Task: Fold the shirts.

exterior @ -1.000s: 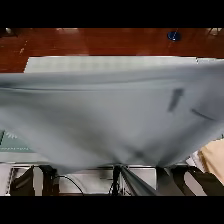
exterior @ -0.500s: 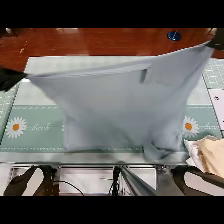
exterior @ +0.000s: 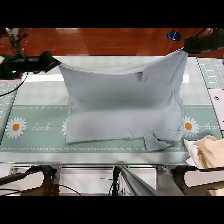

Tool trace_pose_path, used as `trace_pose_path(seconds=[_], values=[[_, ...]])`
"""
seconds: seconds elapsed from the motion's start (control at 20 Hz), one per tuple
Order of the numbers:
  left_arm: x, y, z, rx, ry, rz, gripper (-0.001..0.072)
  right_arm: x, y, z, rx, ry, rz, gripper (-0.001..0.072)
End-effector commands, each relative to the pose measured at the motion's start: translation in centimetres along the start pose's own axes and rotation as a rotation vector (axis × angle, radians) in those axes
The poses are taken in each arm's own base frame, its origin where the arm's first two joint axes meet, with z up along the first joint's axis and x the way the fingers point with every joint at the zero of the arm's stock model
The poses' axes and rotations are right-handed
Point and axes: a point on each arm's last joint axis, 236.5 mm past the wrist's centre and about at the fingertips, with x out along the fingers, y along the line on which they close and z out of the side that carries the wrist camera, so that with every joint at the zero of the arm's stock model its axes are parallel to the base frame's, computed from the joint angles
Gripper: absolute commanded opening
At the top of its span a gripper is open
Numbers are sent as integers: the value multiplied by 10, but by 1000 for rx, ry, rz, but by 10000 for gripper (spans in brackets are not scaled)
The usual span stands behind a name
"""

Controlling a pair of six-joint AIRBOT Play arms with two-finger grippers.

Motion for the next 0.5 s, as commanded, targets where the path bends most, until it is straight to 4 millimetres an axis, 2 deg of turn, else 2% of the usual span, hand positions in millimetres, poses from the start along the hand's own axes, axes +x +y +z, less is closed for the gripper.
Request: trace_pose_path(seconds=[0.0, 0.1, 0.25, 0.35, 0.45], values=[[45, 24, -1, -5, 11, 40, 23, 49, -17, -3, 22, -24, -14, 18], [58, 41, 0, -21, -9, 73, 23, 72, -23, -11, 39, -12, -15, 18], [66, 57, 10, 60, -62, 117, 23, 98, -32, -16, 45, -25, -23, 18], [72, 61, 16, 120, -94, 142, 24, 110, -36, -17, 59, -42, -25, 18], [84, 57, 10, 182, -89, 146, 24, 120, -34, -19, 65, -44, -8, 18]])
